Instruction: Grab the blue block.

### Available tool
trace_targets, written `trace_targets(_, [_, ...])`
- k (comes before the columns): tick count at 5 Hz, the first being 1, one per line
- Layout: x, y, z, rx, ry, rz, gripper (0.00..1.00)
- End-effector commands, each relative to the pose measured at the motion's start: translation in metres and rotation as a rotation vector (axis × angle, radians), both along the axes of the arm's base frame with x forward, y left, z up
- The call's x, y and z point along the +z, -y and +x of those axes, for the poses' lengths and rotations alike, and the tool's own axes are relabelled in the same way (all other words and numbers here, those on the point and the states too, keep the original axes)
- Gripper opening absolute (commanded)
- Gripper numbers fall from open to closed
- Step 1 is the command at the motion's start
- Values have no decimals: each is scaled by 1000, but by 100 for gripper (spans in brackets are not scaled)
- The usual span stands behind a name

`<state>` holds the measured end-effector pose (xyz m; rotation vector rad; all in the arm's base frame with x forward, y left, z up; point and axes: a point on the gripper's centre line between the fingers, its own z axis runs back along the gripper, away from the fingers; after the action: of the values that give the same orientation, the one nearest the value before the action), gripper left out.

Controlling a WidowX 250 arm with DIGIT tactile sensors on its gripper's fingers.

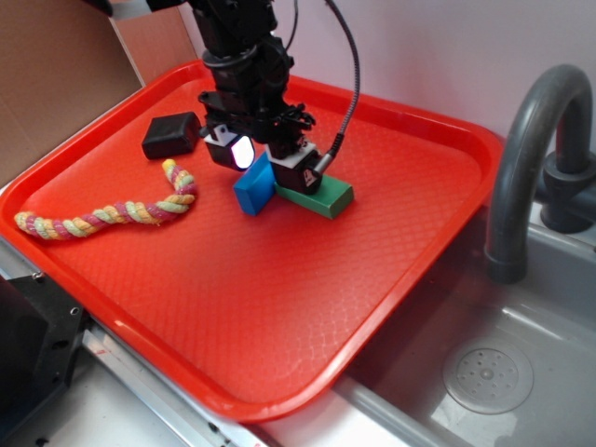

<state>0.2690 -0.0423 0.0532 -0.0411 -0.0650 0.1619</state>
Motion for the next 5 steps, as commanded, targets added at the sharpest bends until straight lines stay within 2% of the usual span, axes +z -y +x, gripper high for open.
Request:
trace_targets(1, [-9, -5, 0, 30, -7, -3, 0])
trace_targets(3, [-7, -6, -2, 32, -10, 5, 0])
trace_targets(4, [41, -14, -2, 70, 33, 37, 0])
trace_targets(5, [91, -29, -9, 136, 104, 20, 0])
